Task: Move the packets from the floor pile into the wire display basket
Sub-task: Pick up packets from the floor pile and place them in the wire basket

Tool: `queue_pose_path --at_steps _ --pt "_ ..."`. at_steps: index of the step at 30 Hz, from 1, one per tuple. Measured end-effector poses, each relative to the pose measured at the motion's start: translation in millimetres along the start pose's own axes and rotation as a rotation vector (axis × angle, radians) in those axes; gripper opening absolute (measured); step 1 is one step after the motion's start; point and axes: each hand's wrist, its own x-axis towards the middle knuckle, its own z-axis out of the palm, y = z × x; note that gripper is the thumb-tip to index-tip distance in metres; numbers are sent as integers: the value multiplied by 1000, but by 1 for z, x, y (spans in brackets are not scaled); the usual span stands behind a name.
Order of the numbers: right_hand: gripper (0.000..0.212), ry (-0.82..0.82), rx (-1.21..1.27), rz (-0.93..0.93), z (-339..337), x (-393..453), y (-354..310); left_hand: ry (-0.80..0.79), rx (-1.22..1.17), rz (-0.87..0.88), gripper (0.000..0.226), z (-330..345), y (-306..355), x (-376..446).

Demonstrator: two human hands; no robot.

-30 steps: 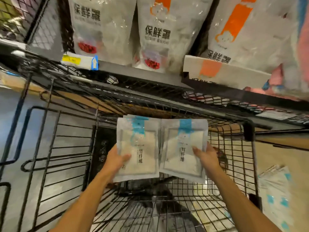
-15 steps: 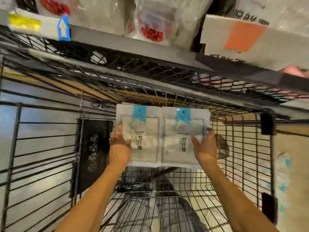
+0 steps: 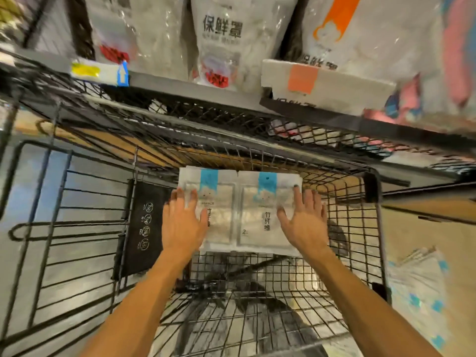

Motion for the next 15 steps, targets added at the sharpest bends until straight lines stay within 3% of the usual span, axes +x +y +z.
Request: queue_pose_path --at_steps 15 --pt "76 141 31 -157 -196 -91 -15 209 -36 -8 62 -202 52 -114"
